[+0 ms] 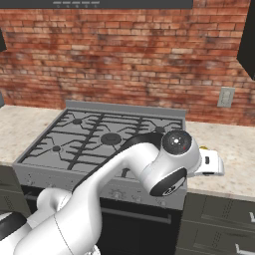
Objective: Turn on the burner for the pot on the stove. Wait thirty seconds for the pot to heat up. Then add the lemon to the pot.
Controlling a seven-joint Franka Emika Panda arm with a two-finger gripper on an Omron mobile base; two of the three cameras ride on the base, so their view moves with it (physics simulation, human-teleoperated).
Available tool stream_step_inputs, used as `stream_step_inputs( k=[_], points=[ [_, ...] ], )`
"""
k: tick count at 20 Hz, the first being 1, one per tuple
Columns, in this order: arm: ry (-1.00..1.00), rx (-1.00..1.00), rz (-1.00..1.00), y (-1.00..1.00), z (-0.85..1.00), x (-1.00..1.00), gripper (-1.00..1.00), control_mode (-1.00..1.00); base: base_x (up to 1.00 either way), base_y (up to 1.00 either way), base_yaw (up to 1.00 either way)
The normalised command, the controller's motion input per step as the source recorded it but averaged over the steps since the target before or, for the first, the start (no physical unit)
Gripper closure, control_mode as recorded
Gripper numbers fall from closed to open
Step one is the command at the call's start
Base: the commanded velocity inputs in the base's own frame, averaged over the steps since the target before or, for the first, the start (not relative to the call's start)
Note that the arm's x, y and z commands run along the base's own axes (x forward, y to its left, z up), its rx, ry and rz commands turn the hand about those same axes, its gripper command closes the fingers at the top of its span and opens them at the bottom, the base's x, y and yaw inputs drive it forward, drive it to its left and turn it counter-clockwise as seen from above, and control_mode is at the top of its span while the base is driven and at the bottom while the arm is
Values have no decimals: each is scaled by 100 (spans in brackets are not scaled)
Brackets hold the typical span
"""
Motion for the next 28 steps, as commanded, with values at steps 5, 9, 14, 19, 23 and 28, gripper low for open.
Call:
stream_step_inputs(
  k=[5,9,14,19,23,28],
  points=[
    [0,0,0,0,0,0,-100,-100,0,0,0],
    [0,0,0,0,0,0,-100,-100,0,0,0],
    [0,0,0,0,0,0,-100,-100,0,0,0],
    [0,0,0,0,0,0,-100,-100,0,0,0],
    [0,0,0,0,0,0,-100,-100,0,0,0],
    [0,0,0,0,0,0,-100,-100,0,0,0]
  ],
)
